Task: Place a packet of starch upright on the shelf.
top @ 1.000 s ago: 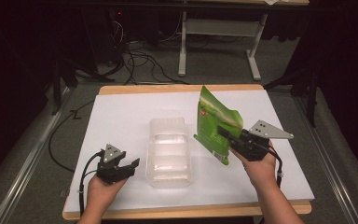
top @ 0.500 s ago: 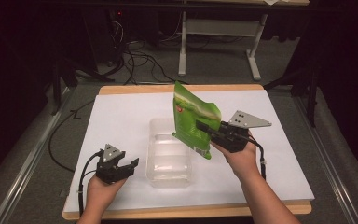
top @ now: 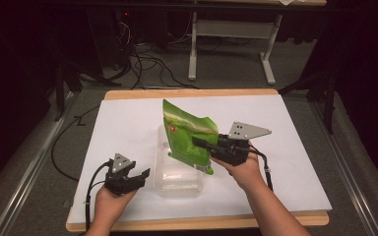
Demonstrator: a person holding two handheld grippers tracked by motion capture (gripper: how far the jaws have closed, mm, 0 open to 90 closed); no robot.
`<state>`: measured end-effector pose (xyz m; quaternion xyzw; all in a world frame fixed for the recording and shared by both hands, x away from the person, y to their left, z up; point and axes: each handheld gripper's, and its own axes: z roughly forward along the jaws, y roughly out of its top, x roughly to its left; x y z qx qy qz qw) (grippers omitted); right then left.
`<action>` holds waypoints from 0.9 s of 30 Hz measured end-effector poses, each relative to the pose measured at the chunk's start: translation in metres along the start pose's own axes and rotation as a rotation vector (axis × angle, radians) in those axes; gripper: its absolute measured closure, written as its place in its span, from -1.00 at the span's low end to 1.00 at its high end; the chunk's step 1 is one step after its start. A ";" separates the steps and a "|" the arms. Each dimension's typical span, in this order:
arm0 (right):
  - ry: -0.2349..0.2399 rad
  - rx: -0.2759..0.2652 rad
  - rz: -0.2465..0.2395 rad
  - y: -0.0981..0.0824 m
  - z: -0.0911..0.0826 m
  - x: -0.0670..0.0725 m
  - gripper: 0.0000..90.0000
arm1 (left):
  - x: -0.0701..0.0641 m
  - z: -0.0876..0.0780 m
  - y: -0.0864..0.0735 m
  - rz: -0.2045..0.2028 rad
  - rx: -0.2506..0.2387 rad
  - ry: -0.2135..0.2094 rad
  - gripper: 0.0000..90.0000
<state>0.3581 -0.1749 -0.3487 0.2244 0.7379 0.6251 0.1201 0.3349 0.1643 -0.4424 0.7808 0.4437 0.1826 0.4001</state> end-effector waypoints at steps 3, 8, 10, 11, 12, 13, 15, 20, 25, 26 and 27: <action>0.029 0.021 -0.006 -0.002 0.004 0.003 0.87 | -0.002 0.000 0.000 0.004 0.003 -0.004 -0.14; 0.070 0.041 -0.014 -0.004 0.011 0.008 0.87 | -0.005 0.001 -0.001 0.007 0.004 -0.005 -0.14; 0.088 0.051 -0.014 -0.006 0.014 0.009 0.87 | -0.005 0.002 -0.001 0.015 0.007 -0.007 -0.14; 0.097 0.056 -0.016 -0.006 0.016 0.010 0.87 | -0.006 0.002 -0.001 0.011 0.007 -0.011 -0.14; 0.106 0.056 -0.015 -0.007 0.018 0.011 0.87 | -0.006 0.002 -0.001 0.014 0.009 -0.010 -0.14; 0.113 0.064 -0.014 -0.008 0.019 0.012 0.87 | -0.006 0.002 -0.001 0.015 0.009 -0.011 -0.14; 0.129 0.072 -0.008 -0.009 0.023 0.012 0.87 | -0.007 0.003 -0.001 0.016 0.009 -0.009 -0.14; 0.161 0.089 -0.011 -0.011 0.029 0.013 0.87 | -0.008 0.003 -0.001 0.015 0.009 -0.011 -0.14; 0.183 0.126 -0.016 -0.014 0.043 0.010 0.87 | -0.009 0.004 -0.001 0.023 0.016 -0.012 -0.14; 0.184 0.134 -0.017 -0.015 0.045 0.009 0.87 | -0.009 0.004 -0.001 0.023 0.015 -0.012 -0.14; 0.185 0.140 -0.021 -0.015 0.046 0.009 0.87 | -0.009 0.004 -0.001 0.023 0.016 -0.012 -0.14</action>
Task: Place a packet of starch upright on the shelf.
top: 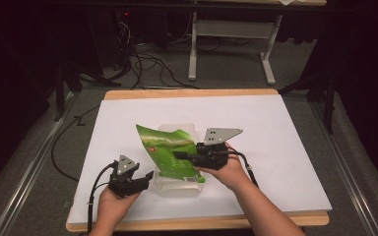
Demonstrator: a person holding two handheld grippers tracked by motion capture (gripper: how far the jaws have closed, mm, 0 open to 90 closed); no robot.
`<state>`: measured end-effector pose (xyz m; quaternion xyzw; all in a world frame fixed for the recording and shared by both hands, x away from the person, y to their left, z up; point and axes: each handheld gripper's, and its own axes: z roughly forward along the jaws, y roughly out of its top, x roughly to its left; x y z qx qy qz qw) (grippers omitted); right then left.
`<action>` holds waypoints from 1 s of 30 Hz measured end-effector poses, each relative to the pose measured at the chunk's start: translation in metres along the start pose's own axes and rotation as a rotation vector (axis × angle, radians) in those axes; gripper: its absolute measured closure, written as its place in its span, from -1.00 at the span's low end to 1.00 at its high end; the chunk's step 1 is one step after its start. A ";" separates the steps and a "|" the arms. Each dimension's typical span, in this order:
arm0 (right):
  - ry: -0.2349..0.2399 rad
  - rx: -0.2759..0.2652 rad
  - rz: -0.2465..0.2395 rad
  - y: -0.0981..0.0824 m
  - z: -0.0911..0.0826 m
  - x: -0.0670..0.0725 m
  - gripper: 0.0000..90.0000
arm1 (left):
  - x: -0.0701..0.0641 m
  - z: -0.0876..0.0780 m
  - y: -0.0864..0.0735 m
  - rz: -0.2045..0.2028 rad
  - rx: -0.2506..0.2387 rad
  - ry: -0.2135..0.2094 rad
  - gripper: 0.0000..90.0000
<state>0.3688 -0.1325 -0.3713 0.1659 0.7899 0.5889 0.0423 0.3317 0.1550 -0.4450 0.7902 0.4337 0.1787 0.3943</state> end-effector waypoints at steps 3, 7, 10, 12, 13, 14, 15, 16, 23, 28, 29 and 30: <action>0.002 0.003 0.008 -0.002 0.004 -0.003 0.87 | 0.000 0.000 0.000 0.000 -0.001 -0.001 -0.14; 0.000 0.010 0.011 -0.003 0.007 -0.002 0.87 | -0.001 0.001 0.000 -0.003 -0.005 -0.003 -0.14; -0.001 0.010 0.017 -0.007 0.008 -0.003 0.87 | -0.001 0.000 0.000 -0.002 -0.001 -0.005 -0.14; -0.006 0.016 0.021 -0.009 0.009 -0.004 0.87 | -0.002 0.000 0.000 -0.002 0.000 -0.006 -0.14; -0.010 0.025 0.020 -0.011 0.009 -0.005 0.87 | -0.002 0.000 0.000 -0.001 0.000 -0.006 -0.14; -0.012 0.034 0.025 -0.013 0.010 -0.005 0.87 | -0.002 0.001 0.000 -0.001 -0.002 -0.004 -0.14; -0.014 0.038 0.027 -0.015 0.010 -0.006 0.87 | -0.002 0.001 0.000 -0.002 -0.002 -0.005 -0.14; -0.017 0.032 0.031 -0.016 0.010 -0.006 0.87 | -0.002 0.001 0.000 -0.001 -0.003 -0.007 -0.14; -0.057 0.026 0.037 -0.019 0.006 -0.004 0.66 | -0.003 0.001 0.000 0.000 -0.001 -0.008 -0.14; -0.101 0.032 0.050 -0.026 -0.004 -0.003 0.50 | -0.004 0.000 0.000 0.001 0.000 -0.019 -0.12; -0.117 0.036 0.053 -0.027 -0.008 -0.003 0.47 | -0.004 0.000 0.000 0.001 0.000 -0.021 -0.12; -0.122 0.035 0.055 -0.028 -0.009 -0.002 0.46 | -0.004 0.000 0.000 0.001 -0.001 -0.021 -0.12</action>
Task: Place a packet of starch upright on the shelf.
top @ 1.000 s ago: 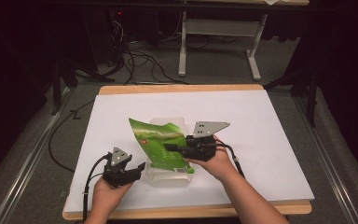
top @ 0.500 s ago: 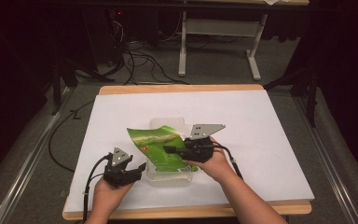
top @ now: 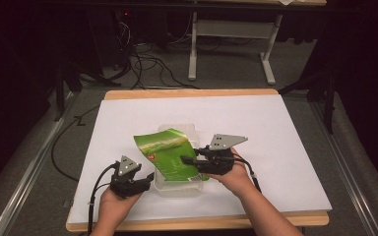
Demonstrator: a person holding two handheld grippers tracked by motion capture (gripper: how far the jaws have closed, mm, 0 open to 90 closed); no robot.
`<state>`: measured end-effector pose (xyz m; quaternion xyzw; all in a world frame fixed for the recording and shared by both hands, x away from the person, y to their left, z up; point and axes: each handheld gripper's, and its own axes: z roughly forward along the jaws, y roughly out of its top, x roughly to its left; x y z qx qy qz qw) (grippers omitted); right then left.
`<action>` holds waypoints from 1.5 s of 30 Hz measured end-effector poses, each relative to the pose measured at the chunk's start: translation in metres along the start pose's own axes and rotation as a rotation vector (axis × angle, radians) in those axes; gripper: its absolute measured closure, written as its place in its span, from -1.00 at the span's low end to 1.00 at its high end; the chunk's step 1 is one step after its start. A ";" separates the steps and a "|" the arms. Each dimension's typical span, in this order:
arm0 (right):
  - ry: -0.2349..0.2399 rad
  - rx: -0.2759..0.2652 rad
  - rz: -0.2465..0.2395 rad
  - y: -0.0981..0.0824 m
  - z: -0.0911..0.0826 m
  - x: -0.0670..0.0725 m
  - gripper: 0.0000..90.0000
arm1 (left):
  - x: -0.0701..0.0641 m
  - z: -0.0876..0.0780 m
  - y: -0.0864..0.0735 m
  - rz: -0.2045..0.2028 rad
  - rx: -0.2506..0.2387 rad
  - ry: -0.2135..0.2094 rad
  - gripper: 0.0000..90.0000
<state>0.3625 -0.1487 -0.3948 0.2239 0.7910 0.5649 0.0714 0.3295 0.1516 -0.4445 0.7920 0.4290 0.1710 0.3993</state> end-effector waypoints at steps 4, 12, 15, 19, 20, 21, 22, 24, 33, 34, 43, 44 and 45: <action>-0.036 0.002 0.002 -0.004 -0.010 0.001 0.39 | -0.001 0.000 0.001 -0.035 -0.024 -0.007 -0.12; -0.107 0.000 0.031 -0.019 -0.036 0.001 0.39 | 0.000 -0.001 0.001 -0.057 -0.042 -0.012 -0.11; -0.143 0.008 0.043 -0.026 -0.047 -0.001 0.39 | -0.001 -0.001 0.001 -0.056 -0.043 -0.012 -0.11; -0.174 0.011 0.067 -0.035 -0.058 -0.002 0.41 | -0.001 -0.001 0.001 -0.050 -0.038 -0.013 -0.09; -0.179 0.015 0.070 -0.037 -0.060 -0.002 0.41 | 0.001 -0.002 0.001 -0.004 -0.014 -0.005 -0.09; -0.179 0.015 0.070 -0.037 -0.060 -0.002 0.41 | 0.001 -0.002 0.001 -0.004 -0.014 -0.005 -0.09; -0.202 0.026 0.078 -0.041 -0.064 -0.001 0.44 | 0.000 -0.001 0.001 -0.003 -0.012 -0.006 -0.09; -0.222 0.040 0.082 -0.046 -0.065 0.000 0.51 | -0.001 0.000 0.001 0.001 -0.005 -0.016 -0.04; -0.290 0.102 0.067 -0.046 -0.051 0.013 1.00 | -0.010 0.005 0.000 -0.006 0.004 -0.091 0.82; -0.290 0.104 0.065 -0.045 -0.050 0.015 1.00 | -0.011 0.006 0.000 -0.004 0.006 -0.096 0.86; -0.281 0.155 0.044 -0.044 -0.043 0.020 1.00 | -0.013 0.008 0.000 0.019 0.025 -0.098 0.96; -0.277 0.166 0.047 -0.045 -0.040 0.020 1.00 | -0.013 0.008 0.000 0.017 0.026 -0.098 0.96; -0.272 0.171 0.047 -0.045 -0.038 0.020 1.00 | -0.013 0.008 0.000 0.017 0.025 -0.097 0.96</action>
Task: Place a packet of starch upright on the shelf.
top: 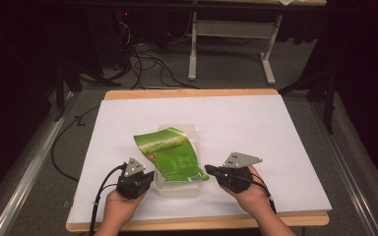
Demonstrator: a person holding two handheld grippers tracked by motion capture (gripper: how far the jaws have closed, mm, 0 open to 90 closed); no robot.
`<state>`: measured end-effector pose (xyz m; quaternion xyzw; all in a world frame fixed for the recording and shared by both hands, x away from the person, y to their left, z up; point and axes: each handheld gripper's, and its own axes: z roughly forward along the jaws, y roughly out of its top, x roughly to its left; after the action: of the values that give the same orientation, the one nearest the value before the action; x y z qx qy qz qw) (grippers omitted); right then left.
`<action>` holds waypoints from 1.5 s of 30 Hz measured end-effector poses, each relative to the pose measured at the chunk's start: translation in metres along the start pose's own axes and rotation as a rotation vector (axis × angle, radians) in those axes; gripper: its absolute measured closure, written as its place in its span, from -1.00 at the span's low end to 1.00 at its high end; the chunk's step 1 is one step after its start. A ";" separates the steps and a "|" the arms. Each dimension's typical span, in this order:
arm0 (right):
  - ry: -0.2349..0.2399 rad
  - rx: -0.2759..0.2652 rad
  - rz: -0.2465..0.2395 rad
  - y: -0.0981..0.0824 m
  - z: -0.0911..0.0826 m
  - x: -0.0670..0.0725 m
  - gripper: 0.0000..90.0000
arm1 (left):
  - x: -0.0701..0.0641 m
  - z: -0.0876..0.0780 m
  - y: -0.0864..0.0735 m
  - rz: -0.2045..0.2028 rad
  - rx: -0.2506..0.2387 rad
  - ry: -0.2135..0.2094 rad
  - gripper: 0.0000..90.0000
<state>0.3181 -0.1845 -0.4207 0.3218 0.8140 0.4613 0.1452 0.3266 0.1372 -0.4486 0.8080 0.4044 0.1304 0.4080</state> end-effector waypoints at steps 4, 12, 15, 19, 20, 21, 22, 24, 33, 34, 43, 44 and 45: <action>-0.006 0.041 -0.009 -0.001 0.011 0.005 1.00 | 0.000 0.000 0.000 -0.001 0.001 -0.004 0.96; -0.015 0.054 0.011 0.001 0.027 0.011 1.00 | 0.001 0.001 -0.001 -0.018 0.003 -0.012 0.99; -0.023 0.071 -0.004 0.003 0.037 0.019 1.00 | 0.001 0.002 -0.001 -0.024 0.002 -0.013 0.99; -0.035 0.085 -0.006 0.002 0.047 0.021 1.00 | 0.000 0.002 0.000 -0.024 0.002 -0.011 0.99; -0.028 0.091 -0.007 0.003 0.047 0.019 1.00 | 0.001 0.002 0.000 -0.024 0.003 -0.009 0.98; -0.025 0.083 -0.007 0.003 0.045 0.017 1.00 | 0.001 0.002 0.000 -0.027 0.003 -0.007 0.95; -0.028 0.067 -0.003 0.005 0.041 0.015 0.97 | 0.001 0.001 0.000 -0.028 0.004 -0.005 0.94; -0.043 0.031 0.017 0.008 0.031 0.011 0.92 | 0.002 0.001 0.000 -0.032 0.004 -0.006 0.90; -0.010 -0.190 0.115 0.034 0.010 0.001 0.21 | 0.004 -0.002 0.000 -0.048 -0.018 -0.001 0.72; -0.009 -0.202 0.126 0.037 0.013 0.001 0.10 | 0.004 -0.002 0.000 -0.049 -0.017 0.000 0.71; 0.081 -0.149 0.135 0.046 0.041 0.003 0.41 | 0.005 -0.002 -0.001 -0.046 -0.009 0.002 0.67; 0.083 -0.147 0.129 0.046 0.040 0.004 0.51 | 0.005 -0.002 -0.001 -0.046 -0.009 0.001 0.66; 0.084 -0.143 0.121 0.046 0.039 0.004 0.65 | 0.005 -0.001 -0.001 -0.045 -0.009 0.003 0.66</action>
<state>0.3533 -0.1395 -0.4026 0.3395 0.7634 0.5393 0.1055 0.3288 0.1421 -0.4487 0.7967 0.4225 0.1244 0.4140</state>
